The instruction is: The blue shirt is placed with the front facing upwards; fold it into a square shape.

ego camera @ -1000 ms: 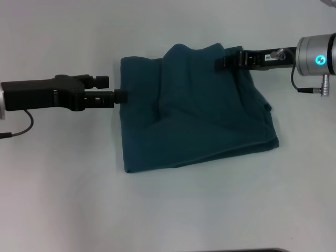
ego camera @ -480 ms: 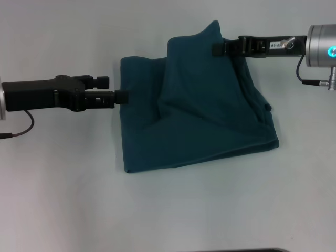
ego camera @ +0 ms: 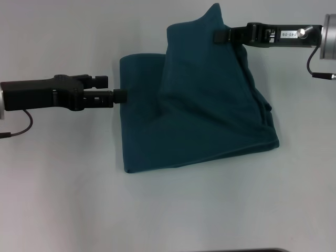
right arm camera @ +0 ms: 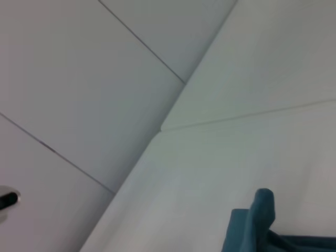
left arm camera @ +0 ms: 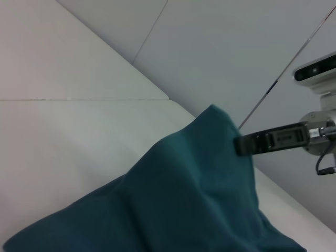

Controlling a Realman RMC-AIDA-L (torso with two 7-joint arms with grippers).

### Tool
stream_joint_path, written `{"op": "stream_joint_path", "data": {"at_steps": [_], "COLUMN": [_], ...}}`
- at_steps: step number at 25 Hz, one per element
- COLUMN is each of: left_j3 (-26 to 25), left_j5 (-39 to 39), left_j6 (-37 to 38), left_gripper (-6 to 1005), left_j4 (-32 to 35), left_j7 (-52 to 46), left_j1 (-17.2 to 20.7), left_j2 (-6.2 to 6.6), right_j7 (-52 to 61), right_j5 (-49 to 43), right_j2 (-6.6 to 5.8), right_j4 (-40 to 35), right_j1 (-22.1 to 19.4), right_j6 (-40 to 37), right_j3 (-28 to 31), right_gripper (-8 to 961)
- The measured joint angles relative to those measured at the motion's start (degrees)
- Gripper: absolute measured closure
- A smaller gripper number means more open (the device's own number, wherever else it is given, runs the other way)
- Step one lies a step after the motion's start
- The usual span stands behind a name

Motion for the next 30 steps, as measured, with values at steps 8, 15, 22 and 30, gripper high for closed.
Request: {"op": "stream_joint_path", "data": {"at_steps": [8, 15, 22, 30], "left_j3": [0.09, 0.09, 0.09, 0.09], "left_j5": [0.30, 0.64, 1.14, 1.37], "left_j6": [-0.05, -0.09, -0.18, -0.19], "left_gripper": [67, 66, 66, 67], "left_j4": [0.05, 0.81, 1.37, 1.41], "left_j7": [-0.25, -0.20, 0.00, 0.05], "left_j1": [-0.09, -0.47, -1.19, -1.34], "left_j2": [0.00, 0.00, 0.00, 0.08], "right_j7": [1.29, 2.55, 3.10, 3.45], "right_j5": [0.08, -0.86, -3.12, -3.64], "right_j2": [-0.63, -1.27, -0.71, -0.53], "right_j4": [0.95, 0.52, -1.26, -4.91], "right_j1": [-1.17, -3.11, -3.91, -3.83], "right_j6": [2.74, -0.42, -4.75, -11.84], "right_j3": [3.68, 3.35, 3.24, 2.75], "right_gripper": [897, 897, 896, 897]}}
